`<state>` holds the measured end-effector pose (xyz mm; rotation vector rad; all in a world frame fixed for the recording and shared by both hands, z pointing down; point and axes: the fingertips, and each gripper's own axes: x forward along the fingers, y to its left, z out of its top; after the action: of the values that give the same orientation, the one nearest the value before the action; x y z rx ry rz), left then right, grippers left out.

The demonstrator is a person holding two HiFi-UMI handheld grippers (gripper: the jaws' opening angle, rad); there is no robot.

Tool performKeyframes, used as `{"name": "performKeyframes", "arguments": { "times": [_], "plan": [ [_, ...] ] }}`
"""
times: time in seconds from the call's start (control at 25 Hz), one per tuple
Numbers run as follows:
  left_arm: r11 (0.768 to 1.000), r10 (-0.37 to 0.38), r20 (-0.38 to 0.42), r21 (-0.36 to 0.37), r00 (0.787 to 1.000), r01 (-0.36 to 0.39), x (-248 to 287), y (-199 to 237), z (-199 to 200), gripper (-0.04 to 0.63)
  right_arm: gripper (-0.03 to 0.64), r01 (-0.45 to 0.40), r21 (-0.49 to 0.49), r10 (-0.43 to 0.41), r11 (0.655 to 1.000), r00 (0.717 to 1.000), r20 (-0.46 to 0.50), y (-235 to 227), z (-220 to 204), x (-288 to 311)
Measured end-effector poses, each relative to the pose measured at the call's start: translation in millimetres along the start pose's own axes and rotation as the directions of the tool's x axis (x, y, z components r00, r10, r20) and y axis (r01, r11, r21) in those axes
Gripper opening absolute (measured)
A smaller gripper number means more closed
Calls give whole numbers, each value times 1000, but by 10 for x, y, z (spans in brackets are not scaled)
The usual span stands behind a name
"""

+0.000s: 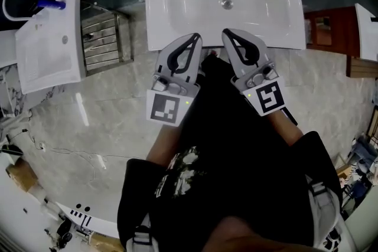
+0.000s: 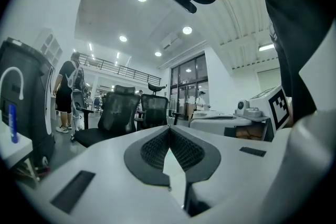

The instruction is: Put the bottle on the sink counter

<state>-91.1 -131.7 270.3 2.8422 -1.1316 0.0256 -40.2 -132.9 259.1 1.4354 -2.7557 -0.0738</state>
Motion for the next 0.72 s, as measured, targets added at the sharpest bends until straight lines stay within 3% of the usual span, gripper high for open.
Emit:
{"name": "performKeyframes", "arguments": {
  "times": [0.32,0.72],
  "plan": [
    [997,50,-2,53,999,-49,110,-306,128,14,-6,-24,-29,24,999,999,28,-263,132,-256],
    [993,95,2,63,995,-95,806,-1101,268,14,-6,-77,-35,78,996,997,16,-1026,212,-899]
  ]
}}
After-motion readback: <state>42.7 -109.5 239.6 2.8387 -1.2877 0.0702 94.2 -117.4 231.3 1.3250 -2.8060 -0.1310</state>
